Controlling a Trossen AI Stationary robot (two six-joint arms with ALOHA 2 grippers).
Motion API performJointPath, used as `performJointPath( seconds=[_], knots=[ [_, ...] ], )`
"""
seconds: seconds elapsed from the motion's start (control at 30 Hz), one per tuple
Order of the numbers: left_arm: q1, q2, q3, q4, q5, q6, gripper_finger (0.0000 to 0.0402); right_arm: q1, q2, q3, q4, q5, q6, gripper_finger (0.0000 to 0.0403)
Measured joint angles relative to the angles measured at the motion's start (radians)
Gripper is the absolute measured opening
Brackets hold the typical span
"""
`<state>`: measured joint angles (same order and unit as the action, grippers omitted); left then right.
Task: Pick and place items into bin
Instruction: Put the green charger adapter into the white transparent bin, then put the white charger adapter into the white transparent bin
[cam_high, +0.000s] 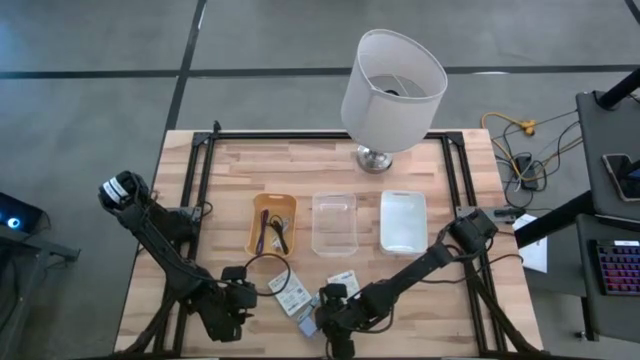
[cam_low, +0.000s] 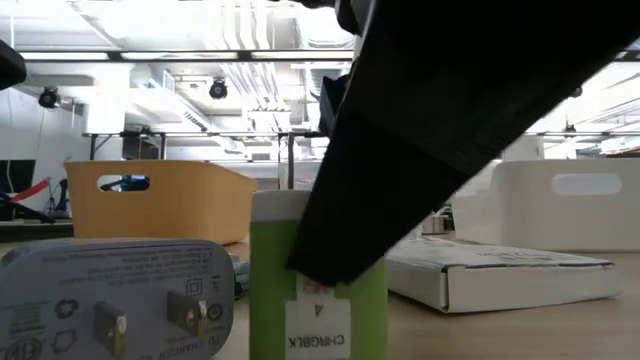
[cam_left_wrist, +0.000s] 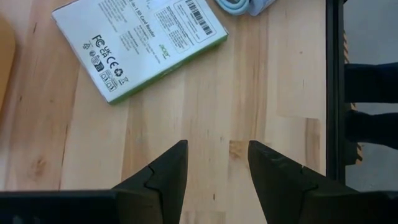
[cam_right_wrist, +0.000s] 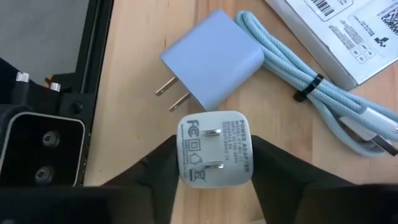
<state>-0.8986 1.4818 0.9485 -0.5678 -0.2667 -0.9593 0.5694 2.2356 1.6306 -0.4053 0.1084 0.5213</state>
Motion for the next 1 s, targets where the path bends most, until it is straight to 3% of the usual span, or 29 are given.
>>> performJointPath(
  seconds=[0.07,0.23,0.47,0.57,0.7,0.87,1.0],
  knots=[
    [0.000,0.000,0.000,0.000,0.001,0.001,0.0152,-0.001,-0.005,0.000,-0.005,0.000,0.002,0.0138],
    [0.000,0.000,0.000,-0.001,0.007,0.001,0.0152,-0.009,-0.065,0.000,-0.083,0.051,0.018,0.0134],
    [0.000,-0.007,0.000,-0.001,0.011,0.007,0.0152,-0.036,-0.280,0.000,-0.330,0.443,0.181,0.0169],
    [0.000,-0.010,0.000,-0.001,0.011,0.027,0.0152,-0.077,-0.364,-0.002,-0.382,0.523,0.232,0.0176],
    [0.000,-0.013,0.000,-0.001,0.002,0.046,0.0152,-0.183,-0.386,-0.015,-0.415,0.519,0.211,0.0160],
    [0.000,-0.016,0.000,-0.001,0.000,0.049,0.0152,-0.328,-0.339,-0.017,-0.408,0.410,0.127,0.0131],
    [0.000,-0.017,0.000,0.001,0.001,0.024,0.0152,-0.381,-0.322,-0.020,-0.404,0.368,0.115,0.0109]
  ],
)
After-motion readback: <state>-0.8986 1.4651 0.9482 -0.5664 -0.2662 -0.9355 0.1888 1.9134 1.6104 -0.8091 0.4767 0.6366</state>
